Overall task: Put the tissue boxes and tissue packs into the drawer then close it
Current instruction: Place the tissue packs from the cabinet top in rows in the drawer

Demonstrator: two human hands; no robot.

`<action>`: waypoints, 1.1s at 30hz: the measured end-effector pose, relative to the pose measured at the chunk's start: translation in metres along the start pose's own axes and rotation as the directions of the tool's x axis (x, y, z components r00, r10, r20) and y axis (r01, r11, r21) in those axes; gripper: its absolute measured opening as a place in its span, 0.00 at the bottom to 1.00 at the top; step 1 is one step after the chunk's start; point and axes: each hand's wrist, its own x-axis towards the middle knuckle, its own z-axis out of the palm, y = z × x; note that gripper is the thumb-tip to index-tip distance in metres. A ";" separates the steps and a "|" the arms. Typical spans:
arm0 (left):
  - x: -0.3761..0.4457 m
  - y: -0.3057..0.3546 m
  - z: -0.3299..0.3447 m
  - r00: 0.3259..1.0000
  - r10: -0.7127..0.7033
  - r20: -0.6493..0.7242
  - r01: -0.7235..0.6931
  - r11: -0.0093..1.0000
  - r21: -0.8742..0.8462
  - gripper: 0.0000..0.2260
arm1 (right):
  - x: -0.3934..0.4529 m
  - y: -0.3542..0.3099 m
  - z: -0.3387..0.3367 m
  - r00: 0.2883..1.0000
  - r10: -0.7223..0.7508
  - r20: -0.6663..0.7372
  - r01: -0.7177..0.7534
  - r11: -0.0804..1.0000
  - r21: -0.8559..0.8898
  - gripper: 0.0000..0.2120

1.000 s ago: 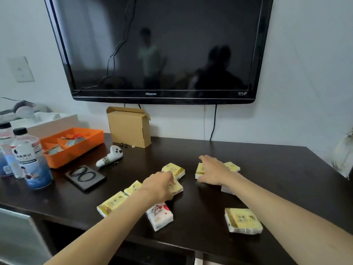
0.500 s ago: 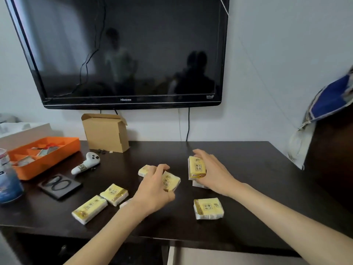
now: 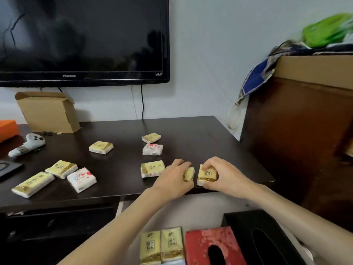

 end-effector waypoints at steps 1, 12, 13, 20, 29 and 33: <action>0.003 0.004 0.003 1.000 0.003 0.008 -0.003 0.999 0.049 0.26 | -0.004 0.002 0.000 1.000 -0.008 0.004 0.008 1.000 0.001 0.19; 0.003 -0.004 -0.020 0.995 0.054 0.085 -0.079 0.941 0.328 0.29 | -0.001 0.009 -0.012 0.989 0.042 0.145 -0.048 0.998 0.037 0.16; 0.002 -0.006 -0.024 0.986 0.069 0.152 -0.115 0.940 0.322 0.32 | 0.000 0.009 -0.012 0.986 0.054 0.158 -0.060 0.997 0.038 0.17; 0.012 0.004 -0.031 0.915 0.069 0.399 -0.226 0.904 0.363 0.23 | 0.006 -0.004 -0.019 0.983 0.097 0.153 -0.104 0.994 0.035 0.18; -0.098 -0.018 -0.071 0.948 0.065 0.311 -0.077 0.997 0.024 0.25 | -0.067 -0.060 -0.026 0.969 -0.020 0.247 -0.048 0.964 0.263 0.19; -0.195 -0.027 -0.069 0.899 0.011 0.437 0.059 0.987 -0.146 0.23 | -0.105 -0.106 -0.005 0.897 -0.124 0.424 0.009 0.965 0.263 0.23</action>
